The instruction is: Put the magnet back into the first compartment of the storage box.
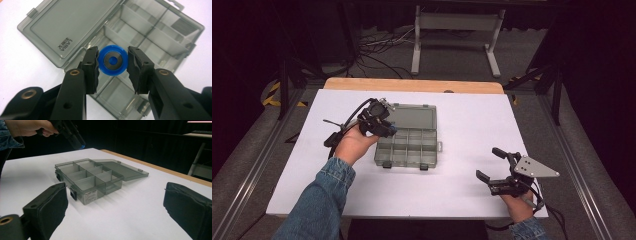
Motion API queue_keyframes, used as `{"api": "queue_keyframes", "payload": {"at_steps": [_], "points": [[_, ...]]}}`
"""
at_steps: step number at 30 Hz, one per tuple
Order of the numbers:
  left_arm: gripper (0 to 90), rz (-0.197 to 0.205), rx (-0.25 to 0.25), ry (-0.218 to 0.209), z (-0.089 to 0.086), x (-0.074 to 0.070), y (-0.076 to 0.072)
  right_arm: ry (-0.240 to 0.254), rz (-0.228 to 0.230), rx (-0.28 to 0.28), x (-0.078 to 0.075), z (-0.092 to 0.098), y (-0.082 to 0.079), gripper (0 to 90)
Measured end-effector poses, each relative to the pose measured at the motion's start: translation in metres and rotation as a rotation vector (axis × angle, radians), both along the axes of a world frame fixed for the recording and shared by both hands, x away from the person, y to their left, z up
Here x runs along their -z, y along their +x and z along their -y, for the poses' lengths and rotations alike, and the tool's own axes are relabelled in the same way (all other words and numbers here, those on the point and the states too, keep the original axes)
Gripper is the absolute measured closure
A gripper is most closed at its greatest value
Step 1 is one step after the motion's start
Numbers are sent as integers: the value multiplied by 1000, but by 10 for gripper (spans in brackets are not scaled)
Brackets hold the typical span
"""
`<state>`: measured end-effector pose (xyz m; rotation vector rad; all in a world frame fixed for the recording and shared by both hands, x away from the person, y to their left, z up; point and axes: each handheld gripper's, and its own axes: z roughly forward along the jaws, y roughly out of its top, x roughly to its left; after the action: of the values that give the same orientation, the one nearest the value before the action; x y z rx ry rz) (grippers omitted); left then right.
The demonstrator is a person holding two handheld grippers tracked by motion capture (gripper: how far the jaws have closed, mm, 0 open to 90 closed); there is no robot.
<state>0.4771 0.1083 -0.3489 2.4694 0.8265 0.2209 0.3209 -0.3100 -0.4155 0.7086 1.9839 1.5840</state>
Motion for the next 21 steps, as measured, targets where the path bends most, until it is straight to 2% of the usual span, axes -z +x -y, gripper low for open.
{"api": "queue_keyframes", "payload": {"at_steps": [3,7,11,16,19,21], "points": [[623,-5,-11,-11,-3,1,4,0,1,0,0,0,0,62],[623,-3,-20,-4,-4,3,7,-4,-1,-2,0,0,0,62],[623,-2,-29,11,-3,9,8,-1,1,-2,0,0,0,62],[622,-18,-40,38,-4,20,12,-5,1,-3,0,0,0,62],[622,-36,-56,38,-6,25,14,-5,0,-3,0,0,0,62],[622,-34,-48,49,-7,28,16,-6,1,-3,0,0,0,62]]}}
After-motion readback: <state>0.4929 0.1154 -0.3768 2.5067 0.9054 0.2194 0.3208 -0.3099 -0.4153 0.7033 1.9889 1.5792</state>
